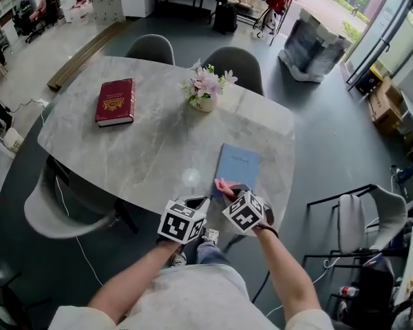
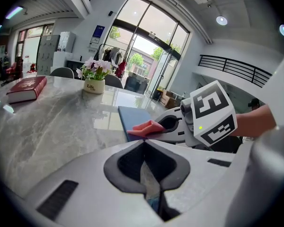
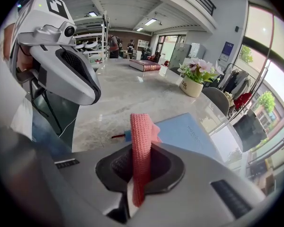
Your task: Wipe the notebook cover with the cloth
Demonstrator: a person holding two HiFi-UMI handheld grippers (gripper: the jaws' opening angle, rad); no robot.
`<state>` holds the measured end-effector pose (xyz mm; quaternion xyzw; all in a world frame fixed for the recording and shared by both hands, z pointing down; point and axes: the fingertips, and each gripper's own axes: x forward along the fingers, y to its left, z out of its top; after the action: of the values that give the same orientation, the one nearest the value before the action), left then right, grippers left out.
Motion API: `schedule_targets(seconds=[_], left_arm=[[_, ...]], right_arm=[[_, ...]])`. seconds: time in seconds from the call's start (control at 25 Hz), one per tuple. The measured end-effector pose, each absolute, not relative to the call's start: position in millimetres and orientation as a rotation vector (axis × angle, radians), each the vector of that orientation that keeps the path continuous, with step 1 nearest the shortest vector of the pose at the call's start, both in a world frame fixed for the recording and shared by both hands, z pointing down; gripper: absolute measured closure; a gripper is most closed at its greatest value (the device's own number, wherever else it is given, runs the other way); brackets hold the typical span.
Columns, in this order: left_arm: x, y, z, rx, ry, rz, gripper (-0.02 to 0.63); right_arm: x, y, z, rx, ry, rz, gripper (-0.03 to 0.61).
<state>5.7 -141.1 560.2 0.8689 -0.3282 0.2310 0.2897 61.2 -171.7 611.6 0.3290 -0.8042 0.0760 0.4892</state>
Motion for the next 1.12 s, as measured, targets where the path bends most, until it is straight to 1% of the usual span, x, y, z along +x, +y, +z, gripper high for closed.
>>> schedule_targets(seconds=[0.8,1.12], left_arm=[[-8,-120,561,2.332,-0.849,0.604,0.606],[-1,-127,561,2.331,-0.837,0.596,0.606]], right_arm=[[47,-127,619,0.816,-1.94,0.219,0.563],[55,-134,598,0.823,-1.95,0.171,0.563]])
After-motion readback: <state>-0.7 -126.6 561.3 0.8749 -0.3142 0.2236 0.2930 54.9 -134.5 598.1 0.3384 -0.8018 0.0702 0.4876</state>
